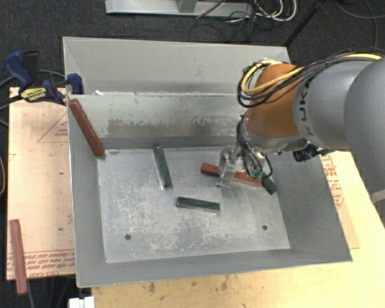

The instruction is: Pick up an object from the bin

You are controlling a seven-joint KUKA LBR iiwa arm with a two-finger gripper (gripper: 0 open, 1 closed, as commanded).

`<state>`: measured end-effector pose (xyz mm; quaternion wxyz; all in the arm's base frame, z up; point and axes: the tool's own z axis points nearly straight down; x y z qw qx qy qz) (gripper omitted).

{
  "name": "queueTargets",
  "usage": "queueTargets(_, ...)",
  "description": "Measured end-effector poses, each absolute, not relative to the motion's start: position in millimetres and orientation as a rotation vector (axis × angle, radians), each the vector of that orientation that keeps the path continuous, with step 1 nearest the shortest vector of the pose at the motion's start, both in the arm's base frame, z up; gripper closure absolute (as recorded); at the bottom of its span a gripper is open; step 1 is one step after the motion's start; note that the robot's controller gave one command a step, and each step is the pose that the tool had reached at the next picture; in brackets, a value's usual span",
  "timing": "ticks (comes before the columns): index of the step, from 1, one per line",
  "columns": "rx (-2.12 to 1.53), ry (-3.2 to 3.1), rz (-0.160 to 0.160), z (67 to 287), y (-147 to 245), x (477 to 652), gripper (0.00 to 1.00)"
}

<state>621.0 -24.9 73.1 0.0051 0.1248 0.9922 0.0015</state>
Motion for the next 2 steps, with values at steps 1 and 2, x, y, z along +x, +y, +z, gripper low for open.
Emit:
queueTargets(1, 0.391, 3.107, 0.005, 73.0, -24.9, 620.9, 1.00)
queueTargets(2, 0.046, 3.130, -0.002, 240.4, -55.5, 608.4, 1.00)
